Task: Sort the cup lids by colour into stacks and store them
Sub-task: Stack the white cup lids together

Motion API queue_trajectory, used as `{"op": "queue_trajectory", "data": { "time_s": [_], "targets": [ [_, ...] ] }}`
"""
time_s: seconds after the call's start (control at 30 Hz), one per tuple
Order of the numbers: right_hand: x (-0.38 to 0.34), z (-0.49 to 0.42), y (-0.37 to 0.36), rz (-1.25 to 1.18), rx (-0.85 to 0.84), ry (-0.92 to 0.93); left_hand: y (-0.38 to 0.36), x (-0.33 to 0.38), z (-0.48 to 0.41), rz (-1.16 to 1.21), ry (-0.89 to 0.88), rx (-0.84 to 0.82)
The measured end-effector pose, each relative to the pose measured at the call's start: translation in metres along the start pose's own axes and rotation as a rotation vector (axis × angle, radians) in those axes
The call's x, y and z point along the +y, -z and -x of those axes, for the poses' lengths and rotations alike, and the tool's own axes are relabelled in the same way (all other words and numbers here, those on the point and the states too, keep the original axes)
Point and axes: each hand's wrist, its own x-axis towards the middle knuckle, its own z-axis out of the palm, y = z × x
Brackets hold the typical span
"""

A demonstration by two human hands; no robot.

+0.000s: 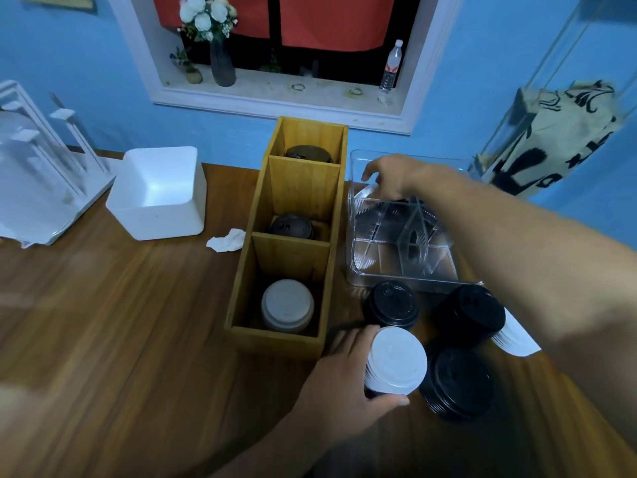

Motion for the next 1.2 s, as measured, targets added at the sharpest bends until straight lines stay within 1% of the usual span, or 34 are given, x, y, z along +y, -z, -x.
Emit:
{"op": "queue_trajectory", "data": {
  "time_s": [0.1, 0.17, 0.33, 0.43, 0.53, 0.6, 0.73, 0.83, 0.9, 1.0, 1.07, 1.13, 1.2],
  "targets": [
    [-0.005, -0.008, -0.003, -0.03, -0.107, -0.025, 0.001, -0.001, -0.001, 0.0, -0.001, -0.003],
    [-0.005, -0.012, -0.005, -0.032, -0.137, -0.039, 0.0, -0.002, -0.001, 0.001, 0.002, -0.004],
    [-0.005, -0.003, 0.001, -0.029, -0.003, 0.01, 0.001, -0.003, 0.001, 0.004, 0.007, 0.013],
    [0.003, 0.024, 0.021, -0.113, 0.125, 0.036, 0.0, -0.004, 0.0, 0.008, 0.001, 0.016],
    [0.018, 0.074, 0.032, -0.347, 0.269, 0.028, 0.0, -0.004, 0.0, 0.012, 0.002, 0.022],
    [0.029, 0.121, 0.023, -0.532, 0.351, 0.004, 0.0, -0.004, -0.001, 0.015, -0.001, 0.022],
    [0.045, 0.229, -0.041, -0.813, 0.511, -0.096, -0.001, -0.006, -0.002, 0.021, 0.01, 0.016],
    [0.053, 0.304, -0.111, -0.944, 0.57, -0.281, -0.004, -0.008, -0.001, 0.02, 0.019, 0.014],
    [0.055, 0.341, -0.154, -0.894, 0.59, -0.407, -0.005, -0.01, -0.001, -0.001, 0.006, 0.025],
    [0.056, 0.37, -0.201, -0.621, 0.579, -0.527, -0.005, -0.009, -0.001, 0.004, 0.007, 0.057],
    [0.052, 0.377, -0.217, -0.456, 0.52, -0.588, -0.005, -0.008, -0.002, 0.021, 0.011, 0.056],
    [0.047, 0.379, -0.222, -0.302, 0.42, -0.628, -0.006, -0.008, -0.003, 0.012, 0.007, 0.055],
    [0.045, 0.385, -0.218, -0.233, 0.328, -0.64, -0.007, -0.008, -0.002, 0.007, 0.013, 0.061]
  ]
}}
